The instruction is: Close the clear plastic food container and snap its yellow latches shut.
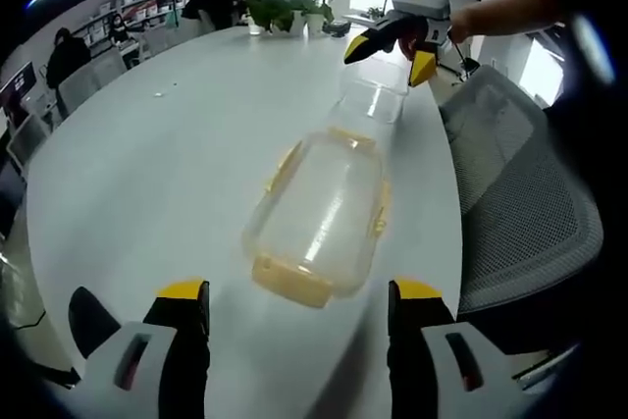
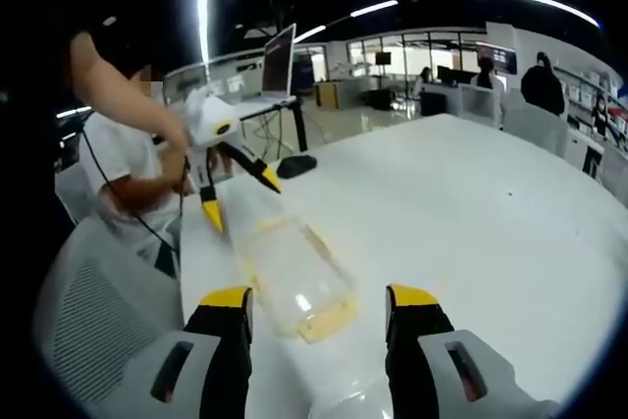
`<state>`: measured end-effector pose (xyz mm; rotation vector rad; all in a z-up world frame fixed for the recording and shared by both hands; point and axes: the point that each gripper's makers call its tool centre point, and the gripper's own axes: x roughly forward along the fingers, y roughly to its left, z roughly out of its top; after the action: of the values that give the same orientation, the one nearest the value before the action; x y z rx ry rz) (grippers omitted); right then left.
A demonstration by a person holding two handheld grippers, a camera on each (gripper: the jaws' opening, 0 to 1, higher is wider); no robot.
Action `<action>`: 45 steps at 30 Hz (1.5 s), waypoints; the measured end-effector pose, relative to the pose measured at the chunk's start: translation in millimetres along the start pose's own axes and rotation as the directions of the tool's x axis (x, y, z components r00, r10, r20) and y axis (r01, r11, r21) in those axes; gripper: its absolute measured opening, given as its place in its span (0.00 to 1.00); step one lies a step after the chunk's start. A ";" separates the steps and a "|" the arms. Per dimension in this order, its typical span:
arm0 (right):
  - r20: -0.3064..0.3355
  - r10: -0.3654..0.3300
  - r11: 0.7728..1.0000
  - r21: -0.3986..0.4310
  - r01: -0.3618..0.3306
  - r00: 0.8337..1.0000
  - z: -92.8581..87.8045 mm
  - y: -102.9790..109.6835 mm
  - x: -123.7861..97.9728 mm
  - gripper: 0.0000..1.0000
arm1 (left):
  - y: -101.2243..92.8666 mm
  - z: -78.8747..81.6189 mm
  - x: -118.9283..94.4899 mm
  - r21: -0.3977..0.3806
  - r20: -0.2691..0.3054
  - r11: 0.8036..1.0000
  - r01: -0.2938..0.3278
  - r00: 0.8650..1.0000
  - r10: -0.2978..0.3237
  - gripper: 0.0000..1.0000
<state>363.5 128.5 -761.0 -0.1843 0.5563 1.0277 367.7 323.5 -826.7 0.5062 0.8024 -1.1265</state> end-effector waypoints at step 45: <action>-0.217 0.112 0.977 -0.152 -0.147 0.970 -20.8 4.9 35.7 0.54 | 5.1 -5.5 11.3 0.129 -0.098 0.989 0.078 0.993 -0.065 0.68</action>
<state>366.1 149.9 -796.7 -0.4116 0.6784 1.1915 373.1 322.6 -839.1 0.6494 0.8352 -1.2358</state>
